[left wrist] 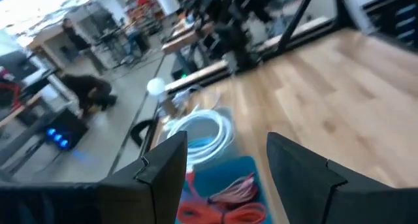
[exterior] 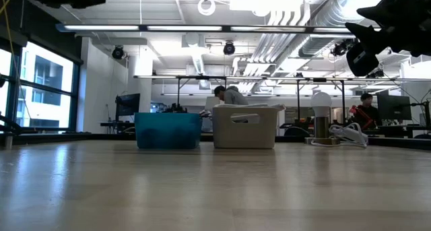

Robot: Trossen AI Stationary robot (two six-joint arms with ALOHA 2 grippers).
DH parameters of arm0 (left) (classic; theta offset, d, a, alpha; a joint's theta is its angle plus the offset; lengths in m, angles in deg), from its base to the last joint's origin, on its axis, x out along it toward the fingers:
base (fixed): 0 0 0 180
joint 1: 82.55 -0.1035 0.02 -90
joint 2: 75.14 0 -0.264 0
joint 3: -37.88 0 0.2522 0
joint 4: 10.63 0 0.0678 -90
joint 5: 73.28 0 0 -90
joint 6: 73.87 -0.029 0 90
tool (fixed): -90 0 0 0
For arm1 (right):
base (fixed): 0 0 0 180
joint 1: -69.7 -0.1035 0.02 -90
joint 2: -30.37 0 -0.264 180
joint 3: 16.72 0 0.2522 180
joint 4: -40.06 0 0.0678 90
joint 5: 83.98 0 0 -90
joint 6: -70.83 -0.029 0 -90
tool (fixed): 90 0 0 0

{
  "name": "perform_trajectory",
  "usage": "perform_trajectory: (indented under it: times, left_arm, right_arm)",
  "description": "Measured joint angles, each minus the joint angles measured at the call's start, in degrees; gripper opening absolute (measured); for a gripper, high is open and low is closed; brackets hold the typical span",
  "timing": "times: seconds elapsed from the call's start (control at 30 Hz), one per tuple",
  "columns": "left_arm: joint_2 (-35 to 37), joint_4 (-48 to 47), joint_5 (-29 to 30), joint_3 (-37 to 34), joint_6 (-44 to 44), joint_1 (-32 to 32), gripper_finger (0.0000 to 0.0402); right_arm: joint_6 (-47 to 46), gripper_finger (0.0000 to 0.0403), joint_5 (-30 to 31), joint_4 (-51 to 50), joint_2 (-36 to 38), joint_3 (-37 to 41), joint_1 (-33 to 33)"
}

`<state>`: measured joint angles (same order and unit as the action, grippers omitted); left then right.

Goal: Pick & Place USB Port
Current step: Return to Home Position

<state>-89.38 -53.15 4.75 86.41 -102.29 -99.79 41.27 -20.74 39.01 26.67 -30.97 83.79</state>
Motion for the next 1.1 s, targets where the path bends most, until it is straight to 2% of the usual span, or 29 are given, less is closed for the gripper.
perform_trajectory:
  times: [0.1, 0.27, 0.4, 0.47, 0.6, 0.8, 0.9, 1.03, 1.1]
  left_arm:
    - [0.17, 0.21, -2.40, 0.04, 0.30, 0.00, 0.0205]
    - [0.04, -6.92, -7.17, 0.04, 0.46, 0.00, 0.0205]
    - [-0.17, -10.45, -7.13, -0.02, 2.82, 0.00, 0.0205]
    - [-0.26, -9.73, -6.30, 0.00, 3.88, 0.00, 0.0205]
    - [0.25, -6.07, -0.97, -0.02, 3.24, 0.00, 0.0205]
    - [0.28, -0.59, -1.85, -0.02, -3.92, 0.31, 0.0205]
    - [0.32, 0.13, -0.19, -0.02, -4.38, 4.10, 0.0205]
    - [1.30, 1.05, 6.79, -0.20, -3.95, 9.89, 0.0205]
    - [1.91, 3.66, 8.45, -1.50, -3.78, 11.76, 0.0205]
  right_arm:
    - [0.00, 0.0110, 0.00, -0.02, 0.00, 0.00, 0.00]
    - [0.00, 0.0110, 0.00, -0.02, 0.00, 0.00, 0.00]
    - [0.00, 0.0110, 0.00, 0.00, 0.00, 0.00, 0.00]
    - [0.00, 0.0110, 0.01, -0.01, -0.02, 0.00, 0.00]
    - [0.00, 0.0110, 0.01, 0.00, -0.02, 0.00, 0.00]
    - [0.00, 0.0110, 0.00, 0.00, -0.02, 0.00, 0.00]
    - [0.00, 0.0110, 0.02, 0.00, -0.02, 0.00, 0.00]
    - [0.00, 0.0110, 0.00, -0.02, -0.02, 0.00, 0.02]
    - [0.00, 0.0110, 0.02, 0.00, -0.02, 0.00, 0.02]
